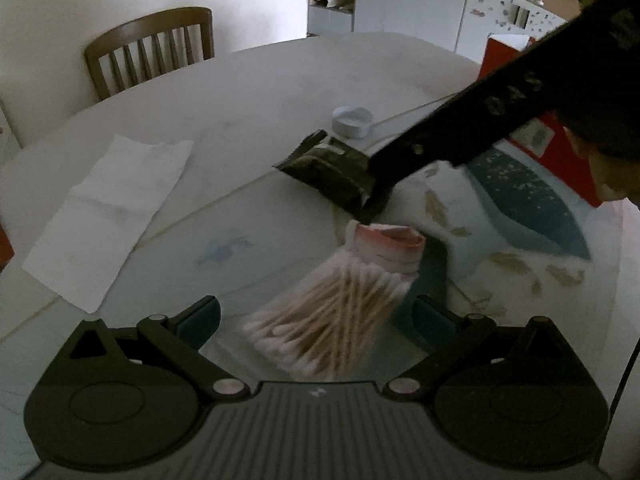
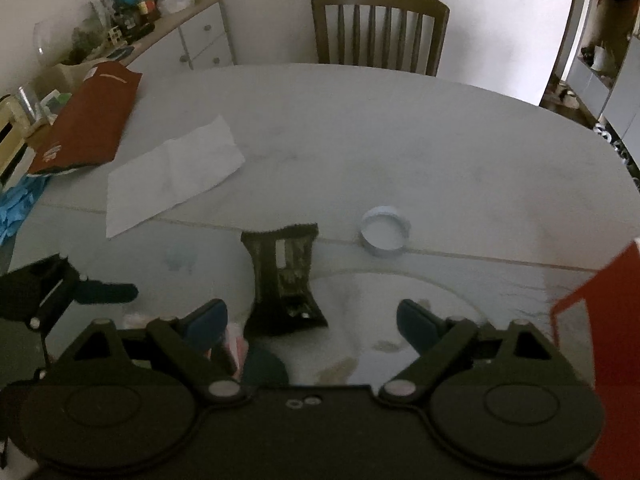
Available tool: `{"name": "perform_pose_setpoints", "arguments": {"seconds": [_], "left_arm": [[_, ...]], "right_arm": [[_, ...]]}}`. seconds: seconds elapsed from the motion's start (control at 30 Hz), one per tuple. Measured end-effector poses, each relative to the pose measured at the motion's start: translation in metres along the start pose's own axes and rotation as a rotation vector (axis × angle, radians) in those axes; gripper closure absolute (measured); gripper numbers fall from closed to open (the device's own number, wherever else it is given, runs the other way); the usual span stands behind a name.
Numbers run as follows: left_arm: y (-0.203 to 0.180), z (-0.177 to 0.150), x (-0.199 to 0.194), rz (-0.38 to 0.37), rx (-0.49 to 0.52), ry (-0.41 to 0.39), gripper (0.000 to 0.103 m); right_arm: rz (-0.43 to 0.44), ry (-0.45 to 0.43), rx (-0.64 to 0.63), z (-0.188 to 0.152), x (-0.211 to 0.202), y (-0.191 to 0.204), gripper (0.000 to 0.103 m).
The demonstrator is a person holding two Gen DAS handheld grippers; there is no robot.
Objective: Organize objects
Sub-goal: 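Grasp the cotton swab bag with the left gripper while the right grasps the dark snack bar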
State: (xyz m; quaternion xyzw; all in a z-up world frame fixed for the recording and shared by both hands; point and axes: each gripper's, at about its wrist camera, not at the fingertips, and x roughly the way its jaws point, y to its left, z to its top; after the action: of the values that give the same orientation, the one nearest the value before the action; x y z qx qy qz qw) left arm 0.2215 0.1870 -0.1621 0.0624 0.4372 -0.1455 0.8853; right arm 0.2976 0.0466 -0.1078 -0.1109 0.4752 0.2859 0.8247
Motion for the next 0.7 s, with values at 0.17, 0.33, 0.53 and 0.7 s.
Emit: {"name": "perform_pose_setpoints", "arguments": {"seconds": [0.17,0.33,0.53,0.7], "left_arm": [[-0.003,-0.003,0.005,0.011,0.033,-0.016,0.000],[-0.005,-0.003,0.006,-0.002,0.046,-0.031,0.000],[-0.008,-0.001,0.007,0.013,0.031,-0.029,0.001],[-0.010,0.000,0.003,0.009,0.033,-0.040,0.019]], "right_arm": [[0.008,0.027,-0.002,0.006,0.020,0.005,0.015],[0.003,0.050,-0.013,0.010,0.035,0.006,0.021],[0.013,0.067,-0.039,0.008,0.042,0.011,0.032],[0.007,0.054,-0.054,0.009,0.042,0.011,0.048]]}}
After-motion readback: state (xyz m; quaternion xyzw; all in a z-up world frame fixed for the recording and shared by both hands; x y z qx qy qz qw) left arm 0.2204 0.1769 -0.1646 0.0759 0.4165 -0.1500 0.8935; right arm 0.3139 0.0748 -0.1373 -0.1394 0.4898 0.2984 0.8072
